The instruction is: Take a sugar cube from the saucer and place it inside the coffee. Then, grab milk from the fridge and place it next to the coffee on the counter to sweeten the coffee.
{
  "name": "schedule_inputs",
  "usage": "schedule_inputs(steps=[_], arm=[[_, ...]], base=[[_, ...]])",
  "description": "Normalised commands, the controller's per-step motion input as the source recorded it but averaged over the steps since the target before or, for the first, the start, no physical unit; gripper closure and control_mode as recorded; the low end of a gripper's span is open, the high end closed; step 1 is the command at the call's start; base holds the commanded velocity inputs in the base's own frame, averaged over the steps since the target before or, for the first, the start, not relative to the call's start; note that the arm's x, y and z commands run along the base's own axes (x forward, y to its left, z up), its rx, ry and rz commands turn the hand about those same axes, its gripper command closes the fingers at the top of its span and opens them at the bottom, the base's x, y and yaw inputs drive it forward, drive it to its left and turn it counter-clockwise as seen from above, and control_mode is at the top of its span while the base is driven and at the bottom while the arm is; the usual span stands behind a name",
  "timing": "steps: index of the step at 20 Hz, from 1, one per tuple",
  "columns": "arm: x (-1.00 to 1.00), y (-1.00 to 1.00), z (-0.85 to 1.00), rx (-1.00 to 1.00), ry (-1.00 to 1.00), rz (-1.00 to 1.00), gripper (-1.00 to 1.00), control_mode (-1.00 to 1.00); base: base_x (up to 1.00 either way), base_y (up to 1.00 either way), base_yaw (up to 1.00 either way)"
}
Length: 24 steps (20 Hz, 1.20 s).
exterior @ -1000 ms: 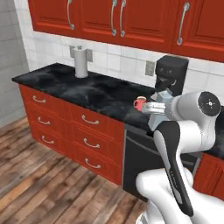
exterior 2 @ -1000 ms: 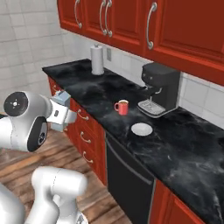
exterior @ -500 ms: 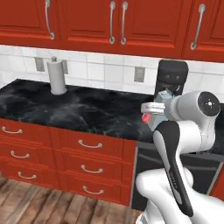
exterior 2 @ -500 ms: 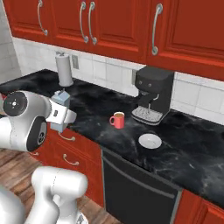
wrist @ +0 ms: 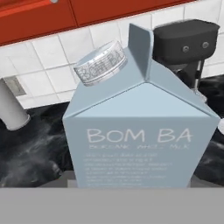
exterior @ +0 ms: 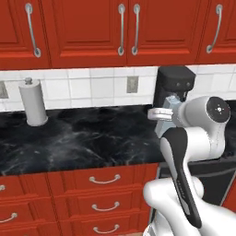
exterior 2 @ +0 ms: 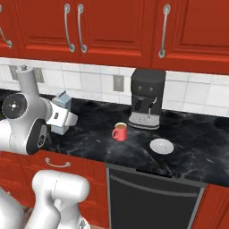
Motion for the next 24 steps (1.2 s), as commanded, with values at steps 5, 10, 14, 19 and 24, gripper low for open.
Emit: schedule_inputs(steps=[5, 10, 14, 19, 24], arm=[[0.00, 0.00, 0.00, 0.00, 0.00, 0.00, 1.00, 1.00], [0.00, 0.00, 0.00, 0.00, 0.00, 0.00, 1.00, 1.00], [0.13, 0.29, -0.13, 0.00, 0.00, -0.04, 1.00, -1.00], [0.38, 0.75, -0.46, 0.00, 0.03, -0.19, 1.00, -1.00], [0.51, 0.43, -0.43, -0.01, 0.06, -0.39, 1.00, -1.00]], base=[[0.00, 0.25, -0.44], [0.01, 0.05, -0.18], [0.04, 0.12, 0.00], [0.00, 0.00, 0.00], [0.00, 0.00, 0.00]])
